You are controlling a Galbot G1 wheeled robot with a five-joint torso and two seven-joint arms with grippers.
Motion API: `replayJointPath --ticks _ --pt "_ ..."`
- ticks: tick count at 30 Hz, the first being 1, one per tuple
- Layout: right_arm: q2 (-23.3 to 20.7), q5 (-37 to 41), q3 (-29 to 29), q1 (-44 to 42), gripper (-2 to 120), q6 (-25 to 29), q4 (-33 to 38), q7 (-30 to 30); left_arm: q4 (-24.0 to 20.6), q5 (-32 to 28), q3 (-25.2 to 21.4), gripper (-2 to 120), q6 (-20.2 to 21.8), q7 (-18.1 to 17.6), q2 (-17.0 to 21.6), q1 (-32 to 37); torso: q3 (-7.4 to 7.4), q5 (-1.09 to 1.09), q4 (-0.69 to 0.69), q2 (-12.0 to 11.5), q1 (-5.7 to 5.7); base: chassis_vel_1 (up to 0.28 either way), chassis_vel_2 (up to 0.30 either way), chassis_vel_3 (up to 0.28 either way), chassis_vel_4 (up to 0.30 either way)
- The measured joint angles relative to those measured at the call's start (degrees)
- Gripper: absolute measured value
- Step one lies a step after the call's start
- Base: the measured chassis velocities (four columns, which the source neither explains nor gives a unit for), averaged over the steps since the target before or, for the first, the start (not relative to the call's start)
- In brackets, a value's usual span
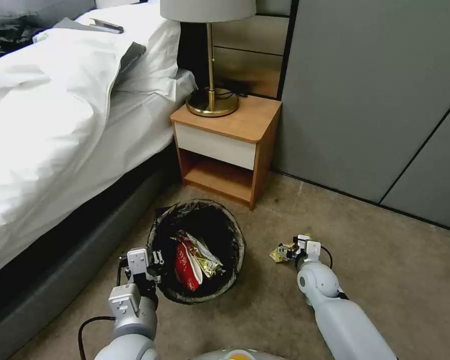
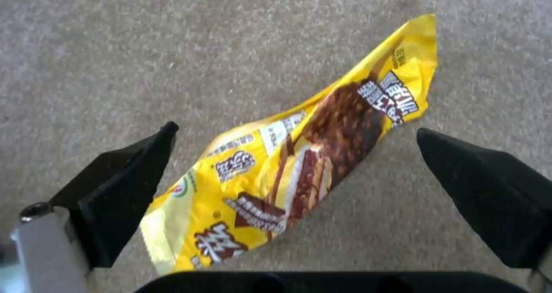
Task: Pick up the trash bin, then pick up the garbage from the floor and place it into the trash bin.
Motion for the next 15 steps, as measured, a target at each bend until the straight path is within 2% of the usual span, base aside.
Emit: replayJointPath --ticks 6,15 --pt "0.5 -0.4 0.1 1.8 100 0.6 -3.2 -0.6 -0.1 0.3 0.2 0 -0.1 0.0 -0.1 0.2 0.00 0.00 0.01 0.0 0.00 0.000 0.000 0.000 0.000" --pt "1.9 -1.6 0.6 4.6 100 2.9 -11.6 -2.6 -0.1 0.5 0.2 0 -0.2 0.1 -0.2 0.3 0.00 0.01 0.00 0.0 0.00 0.000 0.000 0.000 0.000"
